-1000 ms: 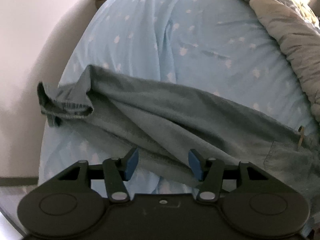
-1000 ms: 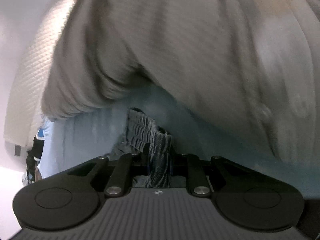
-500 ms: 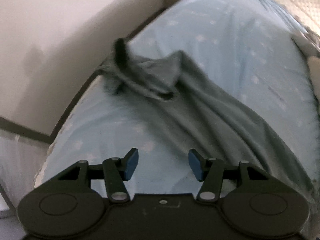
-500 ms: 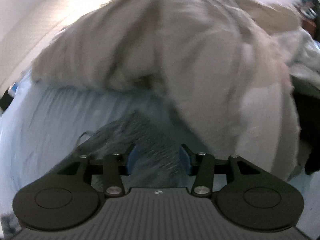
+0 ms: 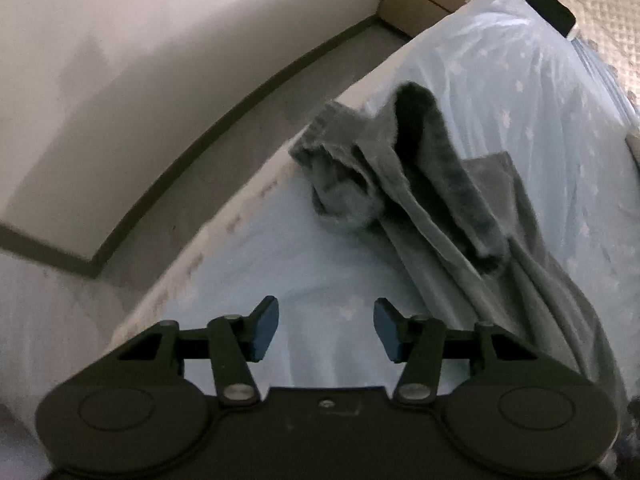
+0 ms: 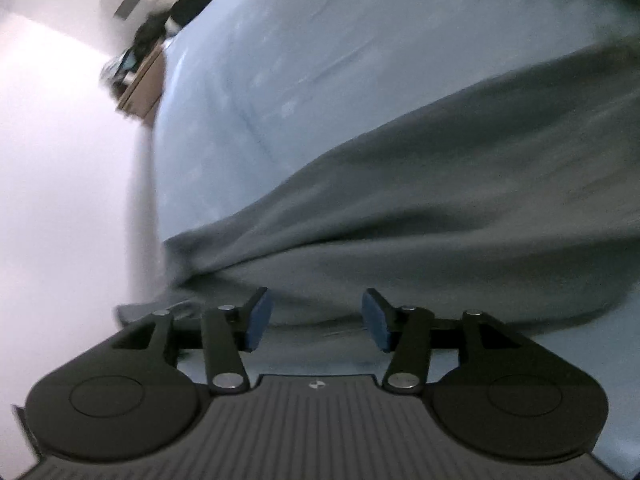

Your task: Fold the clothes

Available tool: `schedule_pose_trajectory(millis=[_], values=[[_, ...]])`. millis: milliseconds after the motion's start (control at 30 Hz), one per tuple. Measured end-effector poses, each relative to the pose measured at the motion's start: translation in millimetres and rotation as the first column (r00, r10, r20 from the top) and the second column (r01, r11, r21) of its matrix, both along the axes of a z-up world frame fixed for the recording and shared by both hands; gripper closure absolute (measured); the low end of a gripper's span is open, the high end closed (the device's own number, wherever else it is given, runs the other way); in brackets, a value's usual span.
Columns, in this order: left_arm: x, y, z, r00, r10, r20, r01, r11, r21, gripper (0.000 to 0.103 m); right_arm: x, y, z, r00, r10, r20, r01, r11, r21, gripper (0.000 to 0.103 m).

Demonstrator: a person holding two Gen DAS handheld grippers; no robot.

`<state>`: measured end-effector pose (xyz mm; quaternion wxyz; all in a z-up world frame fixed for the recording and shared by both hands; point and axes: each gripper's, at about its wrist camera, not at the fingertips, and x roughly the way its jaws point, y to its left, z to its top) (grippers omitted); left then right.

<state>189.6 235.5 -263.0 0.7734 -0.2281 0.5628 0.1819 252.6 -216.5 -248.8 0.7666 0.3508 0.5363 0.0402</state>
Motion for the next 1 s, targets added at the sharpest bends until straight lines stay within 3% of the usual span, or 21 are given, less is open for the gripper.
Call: schedule_pose_trajectory(millis=[167, 300, 400, 600, 667, 700, 767, 800, 1000], values=[[18.6, 27.2, -28.0, 0.997, -0.055, 0.046, 0.056, 0.998, -0.019, 0.062, 40.0, 89.4, -30.4, 0.996, 0.015, -0.091, -0.003, 0.992, 0.127, 0.043], [26.8, 32.3, -39.3, 0.982, -0.158, 0.108, 0.162, 0.986, -0.026, 0.064, 70.2, 146.6, -54.8, 0.991, 0.034, -0.13, -0.009, 0.982, 0.189, 0.038], [32.2, 28.0, -40.7, 0.954, -0.251, 0.163, 0.255, 0.967, -0.007, 0.064, 89.8, 178.1, -70.0, 0.987, 0.043, -0.155, -0.012, 0.981, 0.192, 0.03], [38.0, 20.4, -42.8, 0.885, -0.394, 0.25, 0.394, 0.918, 0.052, 0.064, 121.4, 207.1, -94.5, 0.976, 0.015, -0.217, 0.021, 0.986, 0.164, 0.029], [41.1, 19.9, -45.7, 0.868, -0.424, 0.259, 0.428, 0.903, 0.044, 0.064, 124.5, 211.2, -100.9, 0.968, 0.036, -0.247, 0.008, 0.985, 0.174, 0.038], [42.6, 20.2, -47.6, 0.863, -0.434, 0.258, 0.438, 0.898, 0.043, 0.064, 125.8, 212.7, -99.7, 0.969, 0.054, -0.242, -0.013, 0.985, 0.17, 0.061], [45.5, 21.0, -51.3, 0.854, -0.452, 0.256, 0.457, 0.888, 0.041, 0.064, 128.7, 215.3, -96.0, 0.969, 0.094, -0.227, -0.058, 0.985, 0.16, 0.074], [44.6, 24.4, -54.4, 0.851, -0.457, 0.259, 0.463, 0.885, 0.041, 0.064, 129.7, 215.5, -91.0, 0.973, 0.107, -0.207, -0.076, 0.985, 0.153, 0.087], [53.4, 21.3, -60.8, 0.839, -0.485, 0.245, 0.491, 0.87, 0.043, 0.07, 131.2, 209.2, -57.3, 0.979, 0.15, -0.141, -0.128, 0.98, 0.153, 0.09]])
